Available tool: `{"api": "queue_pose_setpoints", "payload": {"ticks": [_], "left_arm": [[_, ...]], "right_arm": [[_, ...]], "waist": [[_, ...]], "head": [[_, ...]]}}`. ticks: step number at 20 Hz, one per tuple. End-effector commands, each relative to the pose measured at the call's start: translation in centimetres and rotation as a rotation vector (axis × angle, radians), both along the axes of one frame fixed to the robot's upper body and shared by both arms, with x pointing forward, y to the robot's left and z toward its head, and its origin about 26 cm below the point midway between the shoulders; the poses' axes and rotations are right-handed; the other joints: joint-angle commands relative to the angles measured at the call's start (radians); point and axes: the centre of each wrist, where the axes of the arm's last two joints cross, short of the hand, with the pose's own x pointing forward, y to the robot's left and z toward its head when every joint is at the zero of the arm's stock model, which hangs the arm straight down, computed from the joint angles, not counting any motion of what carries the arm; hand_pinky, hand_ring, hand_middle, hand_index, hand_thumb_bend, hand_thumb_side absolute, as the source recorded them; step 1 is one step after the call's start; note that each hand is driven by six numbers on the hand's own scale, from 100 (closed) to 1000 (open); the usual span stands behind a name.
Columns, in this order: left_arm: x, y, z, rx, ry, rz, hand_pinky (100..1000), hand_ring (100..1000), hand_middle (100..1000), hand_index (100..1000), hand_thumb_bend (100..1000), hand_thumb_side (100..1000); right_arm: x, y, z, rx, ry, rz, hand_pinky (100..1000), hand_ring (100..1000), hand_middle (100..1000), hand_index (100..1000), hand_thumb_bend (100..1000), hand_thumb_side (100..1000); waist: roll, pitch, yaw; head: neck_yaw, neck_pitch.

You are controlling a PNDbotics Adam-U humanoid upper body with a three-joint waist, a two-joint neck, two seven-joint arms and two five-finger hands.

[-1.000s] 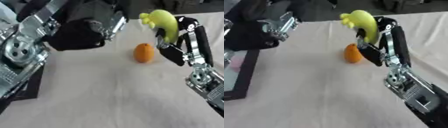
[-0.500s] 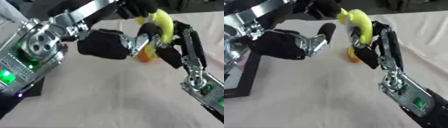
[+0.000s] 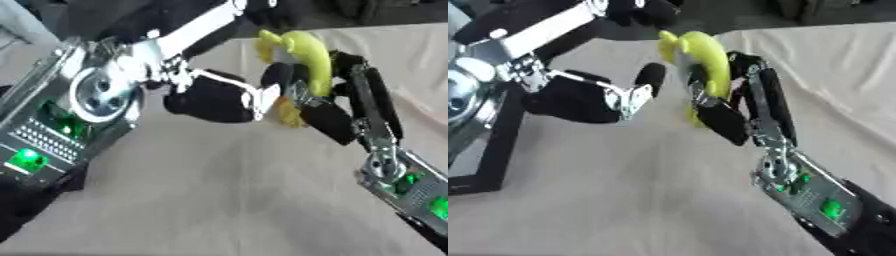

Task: Pick up the objects with one hand, pass them to the other hand, and then place them into the box on the other side of the table.

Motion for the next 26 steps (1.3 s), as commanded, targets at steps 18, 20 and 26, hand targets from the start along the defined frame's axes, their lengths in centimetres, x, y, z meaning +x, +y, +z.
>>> {"api": "queue_pose_setpoints", "payload": {"ticks": [18, 20, 26], "left_arm": [[0.4, 1.3, -0.4, 0.103, 0.01, 0.158, 890, 865, 768, 825, 100, 252], [0.5, 1.4, -0.6, 0.124, 0.018, 0.165, 891, 867, 770, 828, 100, 252], [0.6, 1.7, -0.6, 0.186, 0.05, 0.173, 906, 880, 783, 835, 100, 258]], "right_arm": [[-0.7, 1.2, -0.4, -0.149, -0.123, 0.129, 190, 527, 362, 487, 100, 290], [-0.8, 1.3, -0.5, -0.156, -0.125, 0.14, 191, 527, 362, 487, 100, 281], [-0.9, 1.4, -0.6, -0.169, -0.139, 0.155, 195, 529, 363, 488, 100, 265]], "waist": [[-0.002, -0.001, 0.003], [-0.002, 0.0, 0.003], [-0.002, 0.002, 0.005]], "head": [[-0.029, 0.026], [-0.03, 0.027], [-0.026, 0.029]]}}
